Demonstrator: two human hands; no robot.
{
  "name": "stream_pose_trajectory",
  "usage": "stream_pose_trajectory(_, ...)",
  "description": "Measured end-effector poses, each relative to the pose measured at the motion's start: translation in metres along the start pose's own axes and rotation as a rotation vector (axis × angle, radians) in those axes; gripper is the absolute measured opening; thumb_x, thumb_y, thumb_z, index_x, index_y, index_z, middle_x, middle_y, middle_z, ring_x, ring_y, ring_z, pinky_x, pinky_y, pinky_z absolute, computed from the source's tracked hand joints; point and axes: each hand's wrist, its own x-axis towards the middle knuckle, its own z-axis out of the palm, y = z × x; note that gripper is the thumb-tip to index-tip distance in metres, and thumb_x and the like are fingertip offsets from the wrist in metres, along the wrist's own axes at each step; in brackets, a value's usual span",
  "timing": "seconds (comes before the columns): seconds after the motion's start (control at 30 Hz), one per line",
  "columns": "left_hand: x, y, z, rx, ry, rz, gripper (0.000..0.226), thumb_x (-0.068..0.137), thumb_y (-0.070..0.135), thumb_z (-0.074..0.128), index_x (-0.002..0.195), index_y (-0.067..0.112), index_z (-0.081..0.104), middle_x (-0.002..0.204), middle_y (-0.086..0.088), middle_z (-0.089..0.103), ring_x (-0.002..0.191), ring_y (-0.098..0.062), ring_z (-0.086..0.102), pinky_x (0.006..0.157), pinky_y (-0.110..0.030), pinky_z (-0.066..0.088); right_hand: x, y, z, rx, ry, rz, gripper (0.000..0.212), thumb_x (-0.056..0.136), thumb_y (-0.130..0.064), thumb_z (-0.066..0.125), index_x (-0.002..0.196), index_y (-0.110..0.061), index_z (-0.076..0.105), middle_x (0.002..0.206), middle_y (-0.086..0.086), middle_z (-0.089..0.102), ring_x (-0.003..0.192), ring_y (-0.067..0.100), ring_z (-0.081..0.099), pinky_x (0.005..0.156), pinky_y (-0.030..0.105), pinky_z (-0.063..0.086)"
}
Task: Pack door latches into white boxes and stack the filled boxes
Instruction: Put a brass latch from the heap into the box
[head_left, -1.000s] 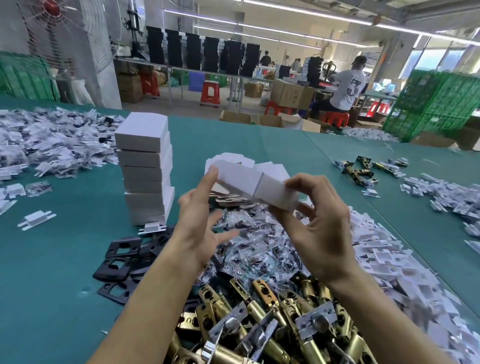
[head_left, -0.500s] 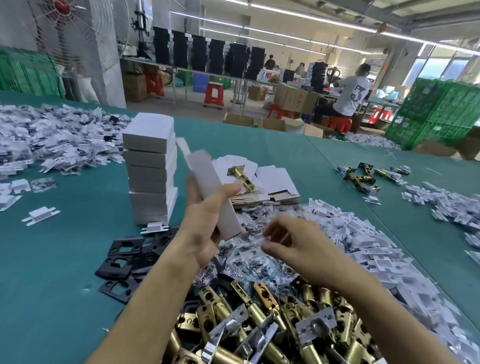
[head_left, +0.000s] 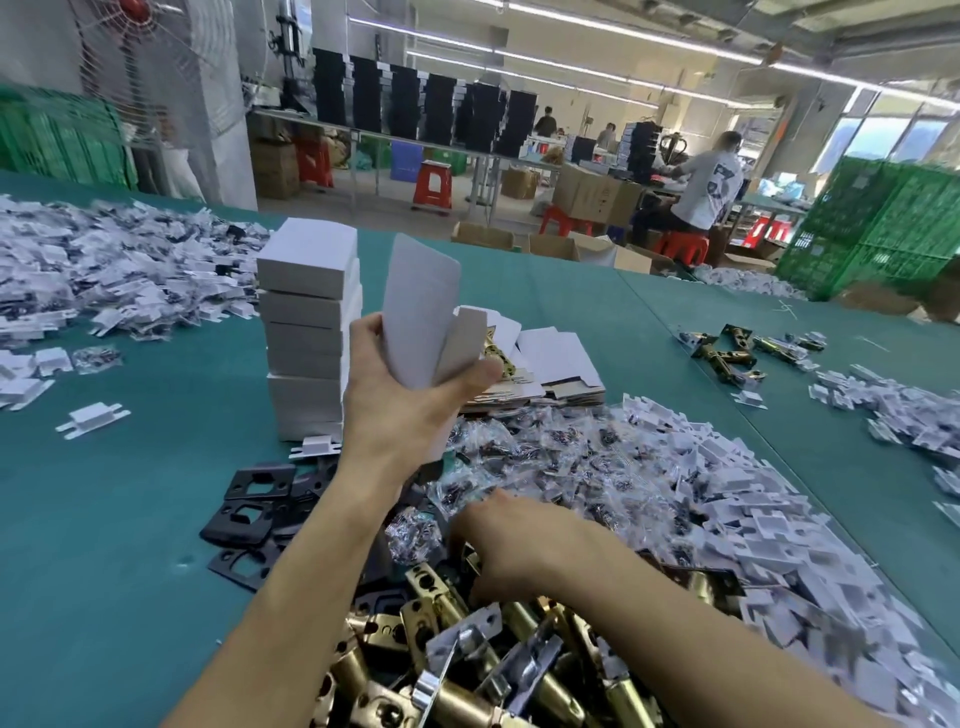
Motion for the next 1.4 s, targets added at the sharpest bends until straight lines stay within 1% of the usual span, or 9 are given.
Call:
stream_pose_trajectory(0.2,-0.001,0.003,-0.001,0.065,-0.021,0.047,0.082,0.05,0.076,0.079,0.117,0.039,0.05,0.107,0.01,0.062,0.088,-0.006,0.066,0.066,-0.021,0.054,0.0,0.014,0.003,0.22,0.068,0.086,0.028,0.079,-0.017,0.075,0.105,-0.025,0.068,0.101,0.0,0.065,0.085,0.017,0.066,0.072,0.035,0.06)
stream_pose_trajectory(0.43,-0.004,0.0,0.003,0.158,0.006,0.13,0.078,0.05,0.074,0.079,0.112,0.038,0.048,0.101,0.014,0.061,0.085,0.001,0.061,0.059,-0.016,0.05,-0.003,0.012,-0.011,0.138,0.174,0.018,0.029,0.089,-0.045,0.065,0.11,-0.027,0.071,0.111,0.002,0.066,0.103,0.019,0.062,0.089,0.039,0.054)
stream_pose_trajectory(0.67,-0.003,-0.003,0.002,0.21,0.038,0.186,0.068,0.056,0.058,0.089,0.109,0.046,0.048,0.097,0.029,0.06,0.085,0.013,0.056,0.059,-0.007,0.044,0.015,-0.025,0.011,0.115,0.097,0.045,0.042,0.085,-0.039,0.07,0.064,-0.009,0.05,0.07,0.006,0.049,0.067,0.027,0.057,0.057,0.03,0.043)
stream_pose_trajectory(0.8,-0.004,-0.005,0.002,0.274,0.055,0.23,0.077,0.054,0.049,0.095,0.116,0.041,0.049,0.097,0.031,0.056,0.088,0.019,0.053,0.058,-0.005,0.041,0.018,-0.032,0.007,0.112,0.121,0.133,0.048,0.074,-0.049,0.081,0.092,-0.015,0.052,0.105,0.01,0.055,0.097,0.032,0.06,0.07,0.036,0.042)
stream_pose_trajectory(0.97,-0.003,-0.006,0.0,0.275,0.061,0.247,0.078,0.051,0.048,0.096,0.11,0.047,0.044,0.095,0.034,0.057,0.089,0.016,0.054,0.058,-0.006,0.041,0.017,-0.04,0.006,0.153,0.21,0.141,0.038,0.083,-0.022,0.068,0.118,-0.013,0.056,0.116,0.015,0.056,0.109,0.039,0.058,0.074,0.037,0.04)
stream_pose_trajectory(1.1,0.0,-0.005,-0.002,0.191,0.09,0.235,0.076,0.058,0.043,0.095,0.118,0.044,0.048,0.107,0.023,0.06,0.094,0.01,0.056,0.065,-0.006,0.043,0.009,-0.023,-0.01,0.377,0.372,0.165,0.036,0.081,-0.022,0.068,0.116,-0.018,0.06,0.109,0.012,0.063,0.098,0.033,0.064,0.079,0.037,0.054)
stream_pose_trajectory(1.2,0.001,-0.005,-0.003,0.142,0.067,0.195,0.076,0.059,0.046,0.093,0.12,0.045,0.048,0.113,0.02,0.06,0.098,0.004,0.059,0.068,-0.012,0.048,0.003,0.008,-0.027,0.725,0.539,0.141,0.031,0.088,-0.02,0.072,0.118,-0.02,0.063,0.103,0.001,0.07,0.066,0.001,0.065,0.055,0.017,0.052)
stream_pose_trajectory(1.27,0.001,-0.004,-0.003,0.102,0.018,0.137,0.076,0.057,0.052,0.091,0.12,0.044,0.049,0.113,0.017,0.061,0.096,0.001,0.061,0.069,-0.016,0.052,-0.004,0.029,-0.037,0.857,0.772,0.113,0.026,0.09,-0.017,0.071,0.115,-0.014,0.064,0.094,-0.001,0.072,0.059,-0.002,0.063,0.049,0.01,0.046)
stream_pose_trajectory(1.4,0.0,-0.008,-0.003,0.04,-0.215,-0.038,0.076,0.049,0.049,0.092,0.114,0.045,0.052,0.111,0.01,0.062,0.089,-0.004,0.065,0.062,-0.015,0.054,-0.022,0.057,-0.055,0.977,1.268,-0.056,0.034,0.091,-0.008,0.067,0.122,-0.013,0.053,0.092,0.004,0.071,0.08,0.013,0.07,0.076,0.026,0.059)
